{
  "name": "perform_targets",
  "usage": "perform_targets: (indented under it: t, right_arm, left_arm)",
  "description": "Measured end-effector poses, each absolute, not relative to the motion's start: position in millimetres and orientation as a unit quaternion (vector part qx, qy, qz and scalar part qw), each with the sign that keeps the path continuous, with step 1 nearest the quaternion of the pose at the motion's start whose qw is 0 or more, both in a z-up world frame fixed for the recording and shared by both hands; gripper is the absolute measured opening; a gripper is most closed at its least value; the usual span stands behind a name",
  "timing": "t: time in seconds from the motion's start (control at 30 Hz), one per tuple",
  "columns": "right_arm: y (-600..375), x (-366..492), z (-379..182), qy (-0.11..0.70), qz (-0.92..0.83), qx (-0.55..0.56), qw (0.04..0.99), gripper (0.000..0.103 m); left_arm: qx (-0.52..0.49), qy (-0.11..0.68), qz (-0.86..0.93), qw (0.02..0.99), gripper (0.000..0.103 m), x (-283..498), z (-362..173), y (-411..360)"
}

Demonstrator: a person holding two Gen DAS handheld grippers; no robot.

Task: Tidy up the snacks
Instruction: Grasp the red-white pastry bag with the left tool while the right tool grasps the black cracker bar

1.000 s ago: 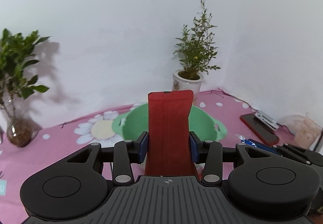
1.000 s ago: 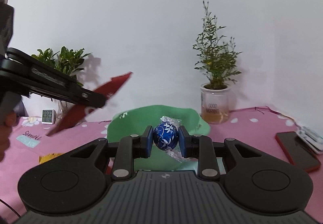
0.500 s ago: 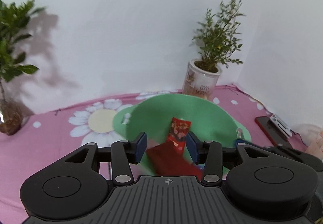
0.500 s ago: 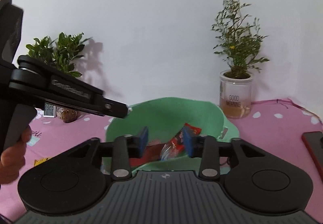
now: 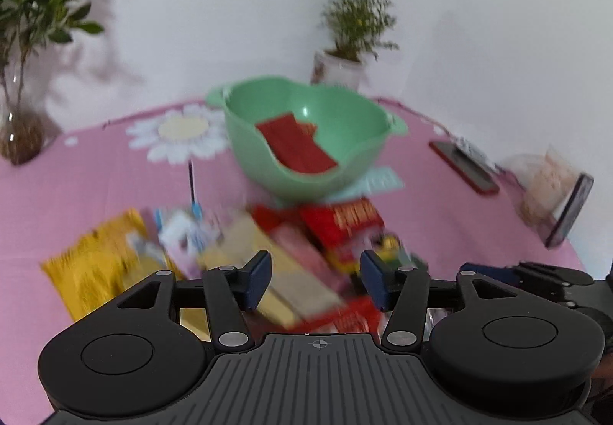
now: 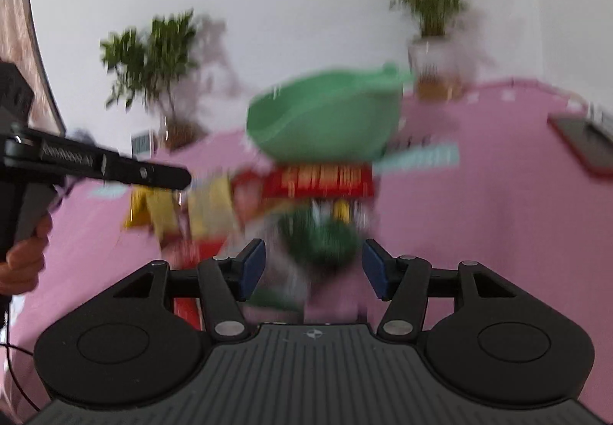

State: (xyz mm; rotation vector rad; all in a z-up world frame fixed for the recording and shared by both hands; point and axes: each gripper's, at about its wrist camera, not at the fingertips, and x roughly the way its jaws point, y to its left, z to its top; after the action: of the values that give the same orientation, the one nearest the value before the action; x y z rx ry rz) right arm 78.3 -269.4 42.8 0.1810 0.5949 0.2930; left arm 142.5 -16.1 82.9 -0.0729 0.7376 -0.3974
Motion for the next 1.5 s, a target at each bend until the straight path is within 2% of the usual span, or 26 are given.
perform_targets:
  t: [0.17,0.3,0.43,0.67,0.83,0.97,1.17,1.3,1.5]
  right_arm:
    - [-262,67,26,0.313,0.164,0.099,0.930,0.065]
    - [-243,45,26,0.319,0.195,0.052,0.926,0.068]
    - [-223,17,30,0.322,0.227,0.000,0.919,0.073]
    - [-210,7,38,0.315,0.243,-0.041,0.916,0.074]
    - [-210,27,32,0.332,0.232,-0.028,0.914,0.074]
    - [-203,26,26,0.336,0.222,-0.037,0.915,0.074]
    - [-194,8,25,0.323,0.203,-0.051,0.923,0.065]
    - [-192,-2,24,0.327,0.204,-0.050,0.921,0.064]
    - [-186,1,27,0.342,0.217,-0.085,0.910,0.074]
  left_arm:
    - [0.000,0.375,-0.186,0.908,0.103,123,61,-39]
    - [0.022,0.384,-0.180,0.906,0.103,108,44,-45]
    - [0.026,0.381,-0.184,0.906,0.103,85,41,-37]
    - [0.025,0.366,-0.157,0.917,0.103,50,49,-9]
    - [0.008,0.360,-0.136,0.923,0.103,38,63,-2]
    - [-0.007,0.398,-0.109,0.911,0.103,41,61,-4]
    - [-0.034,0.436,-0.106,0.893,0.103,51,52,-8]
    - [-0.021,0.446,-0.113,0.887,0.103,51,43,-18]
    - [0.005,0.452,-0.109,0.886,0.103,60,36,-29]
